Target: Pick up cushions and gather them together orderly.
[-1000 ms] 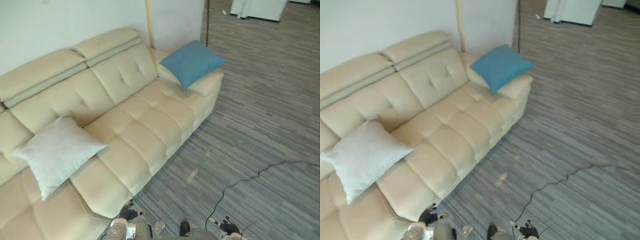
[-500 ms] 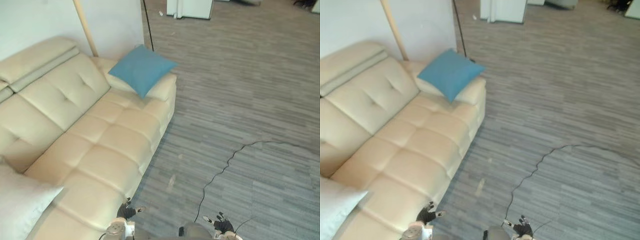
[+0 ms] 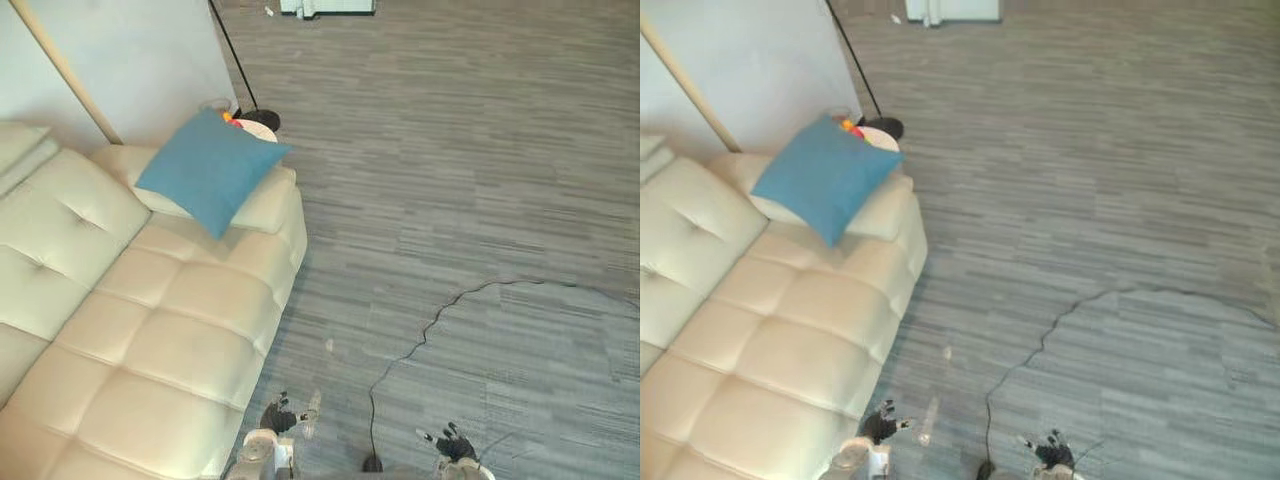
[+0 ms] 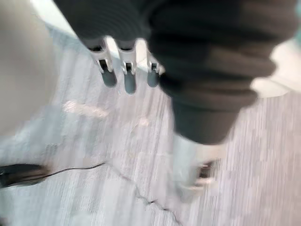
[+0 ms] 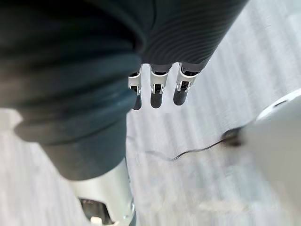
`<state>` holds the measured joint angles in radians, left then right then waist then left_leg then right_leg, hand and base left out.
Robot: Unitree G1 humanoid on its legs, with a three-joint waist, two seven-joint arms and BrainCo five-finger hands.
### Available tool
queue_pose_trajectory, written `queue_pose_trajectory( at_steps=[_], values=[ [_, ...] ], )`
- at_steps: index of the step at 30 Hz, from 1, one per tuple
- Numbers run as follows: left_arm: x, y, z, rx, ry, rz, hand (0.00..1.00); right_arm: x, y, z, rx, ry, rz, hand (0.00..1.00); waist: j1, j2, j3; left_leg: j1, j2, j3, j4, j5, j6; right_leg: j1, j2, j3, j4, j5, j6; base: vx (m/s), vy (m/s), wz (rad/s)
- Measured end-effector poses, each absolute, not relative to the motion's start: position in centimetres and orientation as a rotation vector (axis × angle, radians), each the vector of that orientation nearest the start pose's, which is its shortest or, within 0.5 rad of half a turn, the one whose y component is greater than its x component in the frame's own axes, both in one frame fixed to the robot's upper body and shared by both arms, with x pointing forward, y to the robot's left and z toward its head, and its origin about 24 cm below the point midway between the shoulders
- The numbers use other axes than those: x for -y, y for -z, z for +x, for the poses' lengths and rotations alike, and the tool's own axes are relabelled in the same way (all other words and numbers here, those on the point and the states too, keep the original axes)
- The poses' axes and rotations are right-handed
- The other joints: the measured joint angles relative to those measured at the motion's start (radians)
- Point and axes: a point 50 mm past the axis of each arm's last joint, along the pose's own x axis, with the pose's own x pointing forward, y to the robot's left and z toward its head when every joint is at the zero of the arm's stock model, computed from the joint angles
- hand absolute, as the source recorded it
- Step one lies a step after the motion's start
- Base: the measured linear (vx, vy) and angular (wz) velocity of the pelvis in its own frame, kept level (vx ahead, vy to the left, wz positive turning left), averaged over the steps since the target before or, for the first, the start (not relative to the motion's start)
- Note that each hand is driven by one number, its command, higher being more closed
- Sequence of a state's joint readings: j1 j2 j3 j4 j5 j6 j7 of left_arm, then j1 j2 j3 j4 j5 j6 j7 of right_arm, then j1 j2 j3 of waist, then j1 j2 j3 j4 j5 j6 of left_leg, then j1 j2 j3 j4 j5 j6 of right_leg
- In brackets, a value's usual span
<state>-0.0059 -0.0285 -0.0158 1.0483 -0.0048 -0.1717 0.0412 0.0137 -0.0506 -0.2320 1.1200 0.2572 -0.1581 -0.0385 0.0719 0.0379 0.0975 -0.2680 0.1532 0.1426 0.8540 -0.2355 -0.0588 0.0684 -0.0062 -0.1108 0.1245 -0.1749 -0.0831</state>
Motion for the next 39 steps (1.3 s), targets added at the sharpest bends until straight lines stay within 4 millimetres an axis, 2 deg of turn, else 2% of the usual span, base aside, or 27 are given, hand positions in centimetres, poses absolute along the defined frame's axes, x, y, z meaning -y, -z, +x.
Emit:
queue_pose_trajectory(
  at_steps=[1, 2, 4, 5, 6, 8, 10, 11, 12, 13, 15, 17, 19, 20, 21, 22, 23, 26, 28, 29, 30, 31, 33, 35, 37, 38, 39],
  values=[
    [-13.8, 14.6, 14.4, -0.866, -0.008, 0.000, 0.00, 20.2, 15.5, 11.6, -0.934, 0.435, 0.263, 0.00, 0.002, -0.001, 0.001, -0.018, -0.018, 0.015, -0.085, -0.006, 0.002, 0.010, -0.008, 0.011, -0.011, -0.006, 0.011, 0.26, 0.068, -0.57],
    [-13.7, 14.5, 14.5, -0.857, 0.003, 0.007, 0.00, 20.1, 15.5, 11.7, -0.931, 0.434, 0.264, 0.00, 0.002, -0.001, 0.001, -0.031, -0.057, 0.011, -0.277, 0.004, 0.008, 0.027, -0.020, 0.033, -0.025, -0.019, 0.026, 0.36, 0.129, -0.52],
    [-13.6, 14.5, 14.6, -0.849, 0.006, 0.008, 0.00, 20.1, 15.6, 11.3, -0.941, 0.439, 0.262, 0.00, 0.003, 0.002, 0.000, -0.043, -0.095, -0.001, -0.560, 0.080, 0.006, 0.065, -0.032, 0.052, -0.047, -0.056, 0.038, 0.38, 0.171, -0.36],
    [-13.6, 14.5, 14.6, -0.850, 0.011, 0.011, 0.00, 20.3, 15.8, 10.6, -0.960, 0.447, 0.258, 0.00, 0.010, 0.004, -0.002, -0.046, -0.107, -0.026, -0.633, 0.177, -0.003, 0.096, -0.030, 0.065, -0.059, -0.082, 0.056, 0.39, 0.191, -0.31],
    [-13.6, 14.5, 14.6, -0.849, 0.020, 0.023, 0.00, 20.3, 15.8, 10.4, -0.967, 0.452, 0.255, 0.00, 0.020, -0.010, -0.011, -0.042, -0.125, -0.030, -0.621, 0.236, 0.028, 0.112, -0.044, 0.081, -0.064, -0.100, 0.065, 0.52, 0.238, -0.24],
    [-13.9, 14.4, 14.8, -0.844, 0.026, 0.039, 0.00, 19.8, 16.0, 9.9, -0.986, 0.446, 0.264, 0.00, 0.015, -0.058, -0.032, -0.046, -0.185, -0.014, -0.564, 0.162, 0.082, 0.122, -0.104, 0.089, -0.014, -0.118, 0.074, 0.62, 0.201, 0.00],
    [-14.0, 14.4, 14.8, -0.847, 0.019, 0.035, 0.00, 19.7, 16.1, 9.6, -0.994, 0.434, 0.257, 0.00, 0.027, -0.065, -0.035, 0.000, -0.208, 0.000, -0.552, 0.124, 0.105, 0.083, -0.126, 0.117, 0.159, -0.120, 0.080, 0.56, 0.195, 0.03],
    [-14.0, 14.4, 14.8, -0.850, 0.020, 0.036, 0.00, 19.6, 16.2, 9.3, -1.003, 0.428, 0.251, 0.00, 0.034, -0.067, -0.034, 0.039, -0.219, 0.003, -0.560, 0.101, 0.112, 0.034, -0.135, 0.133, 0.308, -0.107, 0.119, 0.53, 0.200, -0.04],
    [-14.0, 14.5, 14.7, -0.857, 0.023, 0.035, 0.00, 19.4, 16.1, 9.5, -0.996, 0.414, 0.251, 0.00, 0.031, -0.067, -0.030, 0.098, -0.229, -0.002, -0.576, 0.076, 0.117, -0.064, -0.143, 0.151, 0.562, -0.056, 0.231, 0.52, 0.182, 0.00],
    [-14.2, 14.6, 14.6, -0.872, 0.019, 0.040, 0.00, 19.5, 16.0, 9.8, -0.979, 0.410, 0.249, 0.00, 0.028, -0.067, -0.025, 0.147, -0.237, -0.014, -0.588, 0.055, 0.122, -0.126, -0.146, 0.147, 0.733, -0.042, 0.252, 0.51, 0.139, 0.09],
    [-14.2, 14.7, 14.4, -0.889, 0.019, 0.042, 0.00, 19.8, 15.7, 10.2, -0.952, 0.408, 0.240, 0.00, 0.021, -0.058, -0.018, 0.280, -0.238, -0.034, -0.639, 0.036, 0.117, -0.222, -0.147, 0.101, 0.899, -0.073, 0.216, 0.54, 0.092, 0.16],
    [-14.3, 14.8, 14.2, -0.901, 0.019, 0.044, 0.00, 19.9, 15.4, 10.6, -0.928, 0.401, 0.234, 0.00, 0.012, -0.040, -0.011, 0.378, -0.219, -0.048, -0.704, 0.036, 0.117, -0.276, -0.146, 0.027, 0.823, -0.120, 0.162, 0.45, 0.010, 0.31],
    [-14.5, 14.8, 14.3, -0.901, 0.016, 0.050, 0.00, 19.8, 15.3, 11.0, -0.913, 0.391, 0.238, 0.00, 0.004, -0.040, -0.013, 0.412, -0.194, -0.070, -0.737, 0.035, 0.116, -0.335, -0.138, -0.023, 0.641, -0.130, 0.145, 0.36, -0.053, 0.46],
    [-14.6, 14.8, 14.5, -0.896, 0.015, 0.053, 0.00, 19.8, 15.2, 11.5, -0.902, 0.385, 0.242, 0.00, -0.014, -0.037, -0.013, 0.417, -0.168, -0.096, -0.742, 0.014, 0.101, -0.363, -0.110, -0.013, 0.451, -0.093, 0.146, 0.40, -0.130, 0.70],
    [-14.7, 14.8, 14.5, -0.897, 0.014, 0.059, 0.00, 19.8, 15.2, 11.6, -0.902, 0.390, 0.250, 0.00, -0.025, -0.039, -0.011, 0.432, -0.152, -0.127, -0.746, -0.012, 0.085, -0.371, -0.075, 0.042, 0.260, -0.014, 0.148, 0.51, -0.206, 0.74],
    [-14.8, 14.9, 14.3, -0.904, 0.017, 0.065, 0.00, 19.7, 15.3, 11.4, -0.912, 0.397, 0.255, 0.00, -0.026, -0.047, -0.011, 0.440, -0.151, -0.139, -0.746, -0.023, 0.074, -0.367, -0.063, 0.079, 0.174, 0.050, 0.148, 0.47, -0.216, 0.67],
    [-15.0, 15.3, 13.3, -0.935, 0.011, 0.063, 0.00, 20.0, 15.6, 10.7, -0.938, 0.417, 0.258, 0.00, -0.027, -0.045, -0.015, 0.461, -0.139, -0.183, -0.732, -0.036, 0.059, -0.344, -0.040, 0.104, 0.170, 0.156, 0.131, 0.60, -0.312, 0.52],
    [-14.1, 15.3, 13.3, -0.934, -0.012, 0.012, 0.00, 20.8, 15.7, 10.3, -0.956, 0.431, 0.242, 0.00, -0.018, -0.001, -0.027, 0.400, -0.096, -0.226, -0.555, -0.034, 0.055, -0.300, -0.020, 0.053, 0.172, 0.099, 0.090, 0.41, -0.226, 0.29],
    [-14.1, 15.2, 13.5, -0.929, -0.024, -0.001, 0.00, 20.8, 15.7, 10.3, -0.955, 0.425, 0.235, 0.00, -0.021, 0.004, -0.024, 0.303, -0.093, -0.229, -0.333, 0.005, -0.009, -0.258, -0.019, 0.025, 0.159, 0.068, 0.077, 0.47, -0.274, 0.41],
    [-13.8, 15.1, 13.8, -0.922, -0.025, -0.016, 0.00, 20.8, 15.7, 10.1, -0.964, 0.412, 0.222, 0.00, -0.020, 0.001, -0.012, 0.201, -0.079, -0.217, -0.113, 0.082, -0.051, -0.192, -0.020, 0.001, 0.127, 0.051, 0.059, 0.43, -0.210, 0.50],
    [-13.6, 15.1, 13.9, -0.919, -0.020, -0.018, 0.00, 20.8, 15.7, 10.2, -0.964, 0.404, 0.215, 0.00, -0.015, -0.003, -0.002, 0.155, -0.057, -0.182, 0.001, 0.094, -0.042, -0.141, -0.017, -0.016, 0.104, 0.041, 0.047, 0.36, -0.136, 0.54],
    [-13.5, 15.0, 14.2, -0.909, -0.015, -0.018, 0.00, 20.6, 15.7, 10.3, -0.963, 0.398, 0.214, 0.00, -0.012, -0.004, 0.004, 0.119, -0.035, -0.135, 0.059, 0.060, -0.028, -0.088, -0.017, -0.032, 0.079, 0.034, 0.038, 0.33, -0.105, 0.46],
    [-13.5, 14.7, 14.5, -0.884, -0.008, -0.014, 0.00, 20.1, 15.8, 10.1, -0.968, 0.404, 0.237, 0.00, -0.013, -0.025, 0.006, 0.049, -0.023, -0.033, 0.013, -0.004, 0.004, 0.000, -0.042, -0.066, 0.023, 0.024, 0.039, 0.26, -0.079, 0.41],
    [-13.1, 14.6, 14.7, -0.875, 0.022, -0.001, 0.00, 20.1, 15.8, 10.1, -0.960, 0.435, 0.270, 0.00, -0.015, -0.024, 0.005, 0.024, -0.041, 0.025, -0.198, 0.006, 0.012, 0.033, -0.062, -0.103, -0.002, 0.009, 0.062, 0.21, -0.018, 0.41],
    [-12.3, 14.8, 14.0, -0.891, 0.068, 0.017, 0.00, 21.3, 15.7, 9.8, -0.952, 0.470, 0.260, 0.00, -0.014, 0.031, -0.012, 0.022, -0.049, 0.068, -0.538, 0.198, 0.023, 0.072, -0.032, -0.145, -0.008, -0.035, 0.098, 0.27, 0.085, 0.62],
    [-12.6, 14.8, 14.1, -0.889, 0.069, 0.028, 0.00, 21.5, 15.8, 9.5, -0.965, 0.478, 0.255, 0.00, -0.015, 0.020, -0.009, 0.026, -0.058, 0.070, -0.547, 0.198, 0.056, 0.084, -0.036, -0.153, -0.002, -0.052, 0.108, 0.31, 0.106, 0.79],
    [-13.1, 14.9, 14.0, -0.893, 0.068, 0.044, 0.00, 21.1, 15.9, 9.2, -0.978, 0.480, 0.262, 0.00, -0.017, -0.014, -0.027, 0.047, -0.103, 0.076, -0.602, 0.215, 0.068, 0.090, -0.070, -0.155, 0.001, -0.061, 0.123, 0.26, 0.080, 0.63]
  ],
)
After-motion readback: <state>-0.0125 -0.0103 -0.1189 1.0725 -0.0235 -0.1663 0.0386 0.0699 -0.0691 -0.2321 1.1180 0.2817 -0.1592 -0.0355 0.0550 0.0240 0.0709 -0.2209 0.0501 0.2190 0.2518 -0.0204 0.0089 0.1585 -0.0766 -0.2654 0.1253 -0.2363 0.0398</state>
